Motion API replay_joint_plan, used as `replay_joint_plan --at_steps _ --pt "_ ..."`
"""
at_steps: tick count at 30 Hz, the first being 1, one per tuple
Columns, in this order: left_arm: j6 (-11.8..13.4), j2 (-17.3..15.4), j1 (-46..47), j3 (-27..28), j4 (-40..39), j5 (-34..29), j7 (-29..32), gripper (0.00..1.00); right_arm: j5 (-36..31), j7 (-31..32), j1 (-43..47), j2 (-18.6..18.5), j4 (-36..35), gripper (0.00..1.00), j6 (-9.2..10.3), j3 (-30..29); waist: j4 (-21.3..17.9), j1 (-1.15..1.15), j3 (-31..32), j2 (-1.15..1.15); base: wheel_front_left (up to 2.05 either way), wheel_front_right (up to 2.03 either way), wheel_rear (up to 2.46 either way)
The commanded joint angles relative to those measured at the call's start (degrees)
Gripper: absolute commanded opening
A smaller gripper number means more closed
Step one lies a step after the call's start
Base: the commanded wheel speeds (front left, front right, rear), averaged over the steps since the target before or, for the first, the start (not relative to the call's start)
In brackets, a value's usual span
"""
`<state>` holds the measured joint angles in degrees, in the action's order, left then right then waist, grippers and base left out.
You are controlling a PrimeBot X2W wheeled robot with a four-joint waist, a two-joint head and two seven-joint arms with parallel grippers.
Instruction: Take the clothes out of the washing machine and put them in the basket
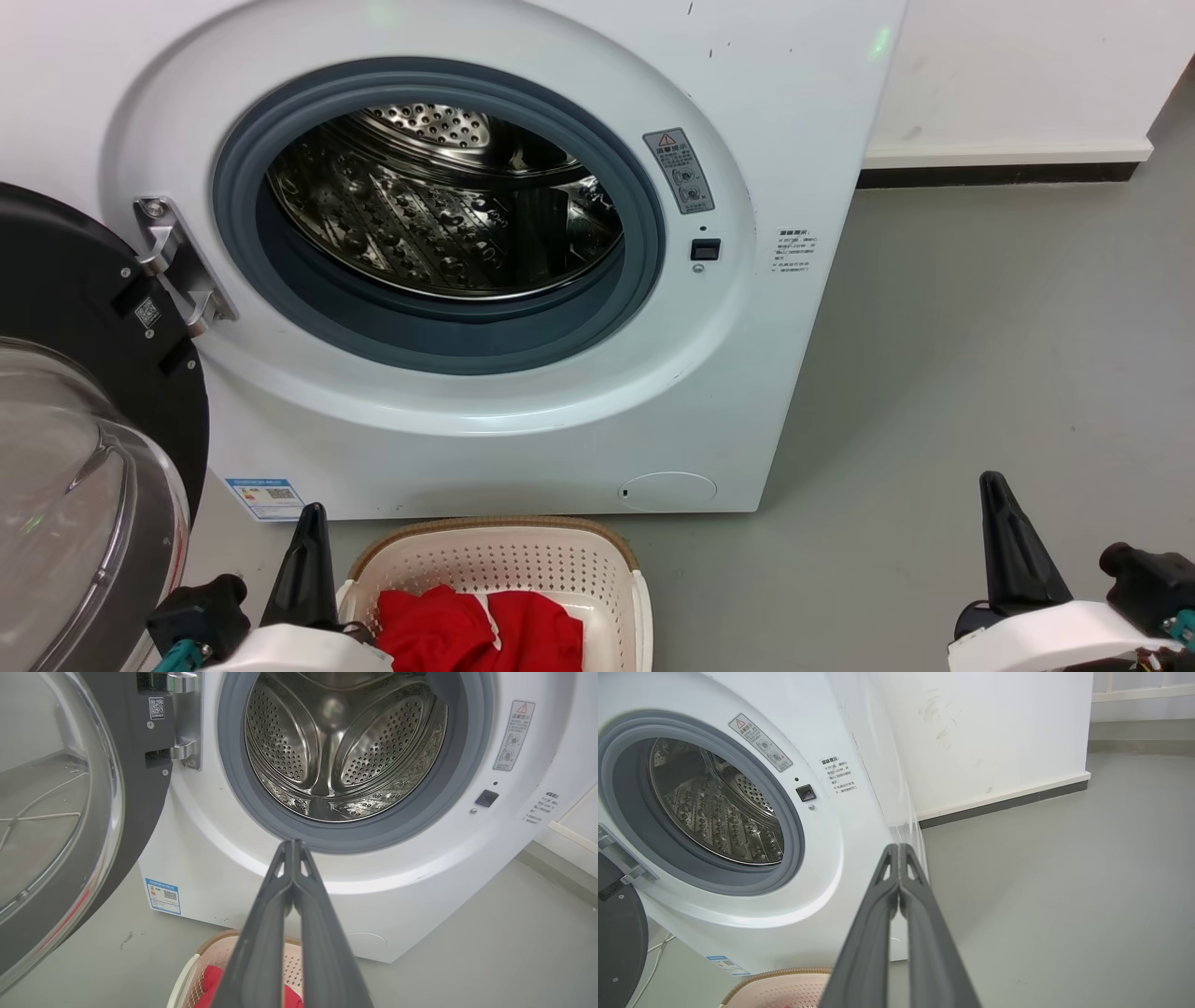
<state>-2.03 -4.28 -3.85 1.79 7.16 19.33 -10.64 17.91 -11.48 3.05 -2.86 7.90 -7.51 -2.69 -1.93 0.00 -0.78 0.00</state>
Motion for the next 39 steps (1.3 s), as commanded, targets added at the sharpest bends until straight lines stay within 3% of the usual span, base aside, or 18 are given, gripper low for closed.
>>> replay_joint_plan --at_steps 1,20,39 --pt "-0.4 0.04 1.85 0.29 -0.56 2.85 0.54 0.0 3.08 0.44 -1.99 -0.52 -0.43 0.0 0.0 -0.04 0.03 0.0 0.01 0.0 0.0 0.0 0.0" --pt "-1.72 0.36 4.08 1.43 1.26 21.04 4.81 0.0 22.14 4.46 -4.06 -0.91 1.18 0.0 0.01 -0.38 0.36 0.0 0.11 0.0 0.0 0.0 0.0" --pt "-2.79 0.63 5.87 2.35 2.76 35.15 8.19 0.0 36.73 7.77 -5.5 -1.07 2.46 0.0 0.01 -0.86 0.67 0.0 0.21 0.0 0.0 0.0 0.0"
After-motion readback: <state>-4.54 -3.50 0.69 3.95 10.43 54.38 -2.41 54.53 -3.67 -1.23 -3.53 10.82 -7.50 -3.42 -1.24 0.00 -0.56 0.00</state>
